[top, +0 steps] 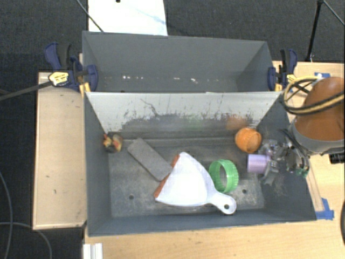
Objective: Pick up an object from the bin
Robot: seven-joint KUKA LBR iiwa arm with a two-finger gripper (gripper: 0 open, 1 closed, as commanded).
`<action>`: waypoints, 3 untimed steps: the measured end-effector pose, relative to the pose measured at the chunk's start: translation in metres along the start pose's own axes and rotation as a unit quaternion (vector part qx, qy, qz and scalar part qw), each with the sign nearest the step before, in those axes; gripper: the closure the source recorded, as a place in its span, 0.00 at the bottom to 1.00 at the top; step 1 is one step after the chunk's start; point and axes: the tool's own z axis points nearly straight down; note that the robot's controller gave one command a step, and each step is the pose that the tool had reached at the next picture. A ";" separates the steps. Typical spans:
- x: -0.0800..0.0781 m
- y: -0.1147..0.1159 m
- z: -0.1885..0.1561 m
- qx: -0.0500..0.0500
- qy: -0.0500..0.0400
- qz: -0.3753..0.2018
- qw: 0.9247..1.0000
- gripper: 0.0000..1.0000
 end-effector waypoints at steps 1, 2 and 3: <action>0.001 0.000 -0.013 0.000 0.003 0.000 1.000 1.00; 0.000 0.000 -0.029 0.000 0.002 -0.001 1.000 1.00; 0.000 0.000 -0.041 0.000 0.001 -0.002 1.000 1.00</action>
Offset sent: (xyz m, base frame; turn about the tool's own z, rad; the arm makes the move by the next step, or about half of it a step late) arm 0.0001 -0.0001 0.0187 0.0000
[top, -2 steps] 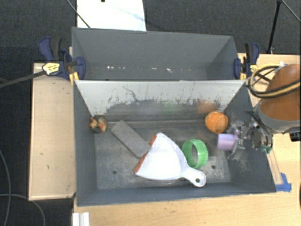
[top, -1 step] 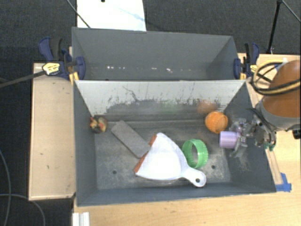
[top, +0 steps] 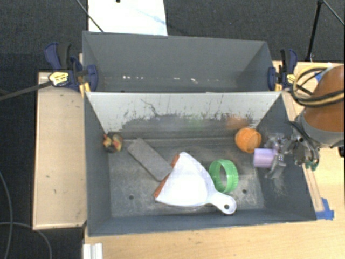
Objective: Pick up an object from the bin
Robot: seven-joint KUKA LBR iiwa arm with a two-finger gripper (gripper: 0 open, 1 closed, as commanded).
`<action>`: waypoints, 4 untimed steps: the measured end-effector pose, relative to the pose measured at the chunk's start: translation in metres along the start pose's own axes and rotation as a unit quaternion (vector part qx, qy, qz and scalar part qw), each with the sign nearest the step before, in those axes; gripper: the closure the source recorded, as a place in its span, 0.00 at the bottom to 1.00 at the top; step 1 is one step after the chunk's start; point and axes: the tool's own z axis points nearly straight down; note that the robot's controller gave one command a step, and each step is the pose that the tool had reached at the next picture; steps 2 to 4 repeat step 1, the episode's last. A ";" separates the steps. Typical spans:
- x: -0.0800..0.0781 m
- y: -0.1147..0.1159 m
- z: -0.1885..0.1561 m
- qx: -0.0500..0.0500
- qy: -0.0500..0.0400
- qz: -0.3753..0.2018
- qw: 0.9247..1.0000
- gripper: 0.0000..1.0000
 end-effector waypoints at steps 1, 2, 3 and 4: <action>-0.001 0.000 -0.009 0.000 -0.001 -0.001 1.000 1.00; -0.001 0.000 -0.009 0.000 -0.001 -0.001 1.000 1.00; -0.001 0.000 -0.009 0.000 -0.001 -0.001 1.000 1.00; -0.001 0.000 -0.009 0.000 -0.001 -0.001 1.000 1.00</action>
Offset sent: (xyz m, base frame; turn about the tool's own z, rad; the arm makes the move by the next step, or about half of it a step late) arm -0.0001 0.0000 0.0252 0.0000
